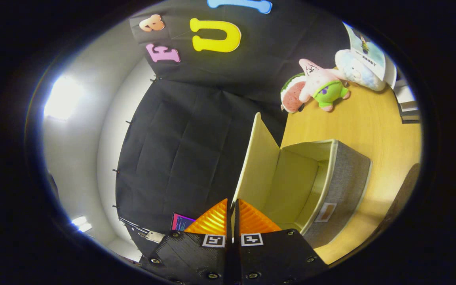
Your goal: Open the storage box then place both shoes into the box .Put the left shoe in first, then the right shoe, with the right side of both shoes facing outward in a uniform manner.
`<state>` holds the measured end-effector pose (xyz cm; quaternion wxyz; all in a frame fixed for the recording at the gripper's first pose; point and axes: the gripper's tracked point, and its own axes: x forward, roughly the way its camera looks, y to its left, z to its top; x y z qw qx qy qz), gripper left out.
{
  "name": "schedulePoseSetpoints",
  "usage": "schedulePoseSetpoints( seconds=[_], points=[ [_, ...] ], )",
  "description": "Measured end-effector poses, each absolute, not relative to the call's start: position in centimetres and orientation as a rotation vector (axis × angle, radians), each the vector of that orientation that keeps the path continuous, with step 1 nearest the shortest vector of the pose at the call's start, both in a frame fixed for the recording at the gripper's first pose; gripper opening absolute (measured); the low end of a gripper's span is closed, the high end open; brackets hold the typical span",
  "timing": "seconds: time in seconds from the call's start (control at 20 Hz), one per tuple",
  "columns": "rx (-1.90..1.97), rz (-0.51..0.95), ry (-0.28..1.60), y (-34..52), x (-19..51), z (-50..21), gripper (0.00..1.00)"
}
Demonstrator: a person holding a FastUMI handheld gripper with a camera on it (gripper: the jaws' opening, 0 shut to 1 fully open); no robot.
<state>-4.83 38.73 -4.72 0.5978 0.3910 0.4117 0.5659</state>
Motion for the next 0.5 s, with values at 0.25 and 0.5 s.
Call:
schedulePoseSetpoints(
  seconds=[0.25,0.5],
  points=[
    [0.879,1.333,0.951,42.9,-5.0,-2.9,0.00],
    [0.852,1.369,0.952,49.0,-5.8,-1.2,0.00]
  ],
)
